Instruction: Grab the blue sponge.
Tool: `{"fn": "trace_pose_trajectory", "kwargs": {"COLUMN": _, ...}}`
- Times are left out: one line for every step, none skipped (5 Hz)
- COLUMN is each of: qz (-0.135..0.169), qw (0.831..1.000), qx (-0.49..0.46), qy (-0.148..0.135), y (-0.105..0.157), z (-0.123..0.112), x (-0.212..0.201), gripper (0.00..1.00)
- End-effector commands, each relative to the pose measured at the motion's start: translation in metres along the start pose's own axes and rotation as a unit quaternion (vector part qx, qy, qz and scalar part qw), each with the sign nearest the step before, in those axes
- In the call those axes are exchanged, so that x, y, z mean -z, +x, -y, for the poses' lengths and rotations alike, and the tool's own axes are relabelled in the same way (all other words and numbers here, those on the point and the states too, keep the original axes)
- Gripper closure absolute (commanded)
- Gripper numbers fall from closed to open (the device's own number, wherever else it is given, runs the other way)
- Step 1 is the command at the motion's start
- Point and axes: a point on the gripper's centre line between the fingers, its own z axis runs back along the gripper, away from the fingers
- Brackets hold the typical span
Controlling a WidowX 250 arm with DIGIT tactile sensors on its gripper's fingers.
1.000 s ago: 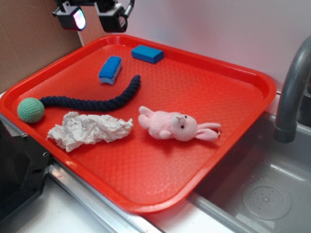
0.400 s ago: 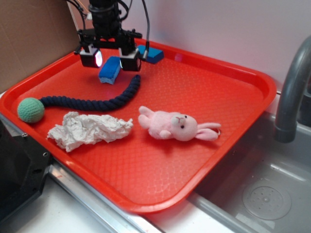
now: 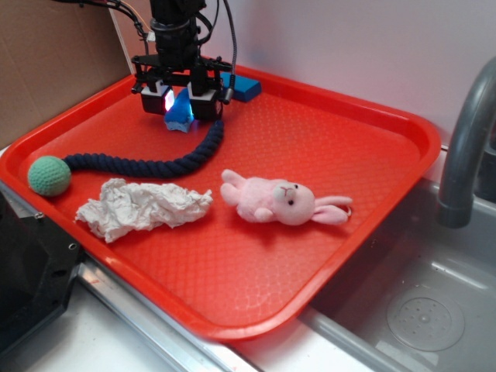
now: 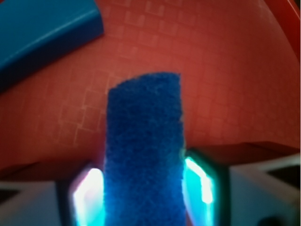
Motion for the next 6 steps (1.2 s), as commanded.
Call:
{"fn": "trace_pose_trajectory", "kwargs": {"qz": -0.011, "qw": 0.993, "qx": 0.11, "qy": -0.041, "y": -0.01, "z": -0.025, "x": -0.077, "gripper": 1.0}}
{"fn": "trace_pose_trajectory", "kwargs": {"qz": -0.008, "qw": 0.984, "qx": 0.157, "qy": -0.081, "y": -0.047, "z": -0.039, "x": -0.126, "gripper": 1.0}}
{"fn": "trace_pose_trajectory", "kwargs": {"qz": -0.001, "qw": 0.976, "qx": 0.196, "qy": -0.092, "y": -0.063, "z": -0.049, "x": -0.175, "gripper": 1.0}}
{"fn": "trace_pose_trajectory", "kwargs": {"qz": 0.026, "qw": 0.969, "qx": 0.231, "qy": -0.079, "y": -0.07, "z": -0.055, "x": -0.187, "gripper": 1.0}}
{"fn": "trace_pose_trajectory", "kwargs": {"qz": 0.074, "qw": 0.954, "qx": 0.281, "qy": -0.072, "y": -0.078, "z": -0.051, "x": -0.194, "gripper": 1.0}}
{"fn": "trace_pose_trajectory", "kwargs": {"qz": 0.084, "qw": 0.944, "qx": 0.31, "qy": -0.07, "y": -0.078, "z": -0.048, "x": -0.191, "gripper": 1.0}}
